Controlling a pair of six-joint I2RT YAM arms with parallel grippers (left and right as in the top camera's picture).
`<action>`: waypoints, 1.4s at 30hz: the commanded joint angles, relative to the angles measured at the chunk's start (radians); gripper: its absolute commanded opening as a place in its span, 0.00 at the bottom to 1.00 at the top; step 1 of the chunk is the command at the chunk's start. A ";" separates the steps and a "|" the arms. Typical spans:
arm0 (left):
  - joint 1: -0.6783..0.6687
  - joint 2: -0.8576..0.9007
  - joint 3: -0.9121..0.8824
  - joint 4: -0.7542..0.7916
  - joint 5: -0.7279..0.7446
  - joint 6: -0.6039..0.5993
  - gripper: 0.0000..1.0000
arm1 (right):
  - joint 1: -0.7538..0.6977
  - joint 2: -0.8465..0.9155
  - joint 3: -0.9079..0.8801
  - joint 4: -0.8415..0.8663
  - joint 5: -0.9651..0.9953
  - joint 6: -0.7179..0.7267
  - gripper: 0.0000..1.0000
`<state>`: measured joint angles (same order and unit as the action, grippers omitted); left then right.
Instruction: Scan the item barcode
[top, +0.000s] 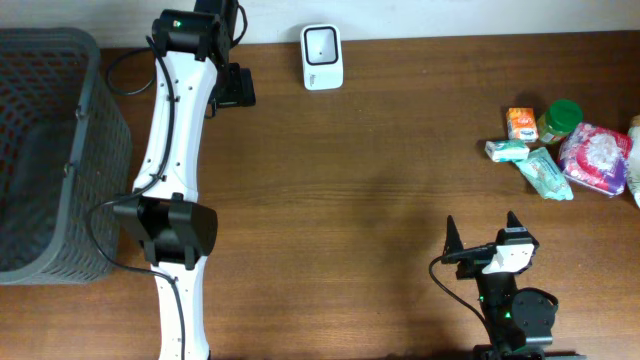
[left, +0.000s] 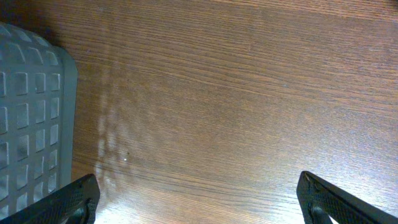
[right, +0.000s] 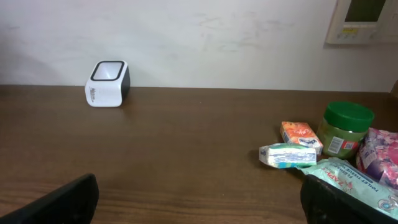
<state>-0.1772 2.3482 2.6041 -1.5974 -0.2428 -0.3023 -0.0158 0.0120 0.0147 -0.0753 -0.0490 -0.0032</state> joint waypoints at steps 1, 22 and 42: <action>-0.003 0.002 0.009 -0.002 0.003 0.011 0.99 | 0.009 -0.009 -0.009 0.000 0.001 -0.007 0.99; -0.005 0.002 0.009 -0.048 0.029 0.011 0.99 | 0.009 -0.008 -0.009 0.000 0.001 -0.007 0.99; -0.089 -0.493 -0.760 0.623 0.129 0.148 0.99 | 0.009 -0.006 -0.009 0.000 0.001 -0.007 0.99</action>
<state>-0.2592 1.9713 1.9587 -1.0813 -0.1970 -0.2825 -0.0158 0.0120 0.0147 -0.0746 -0.0490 -0.0044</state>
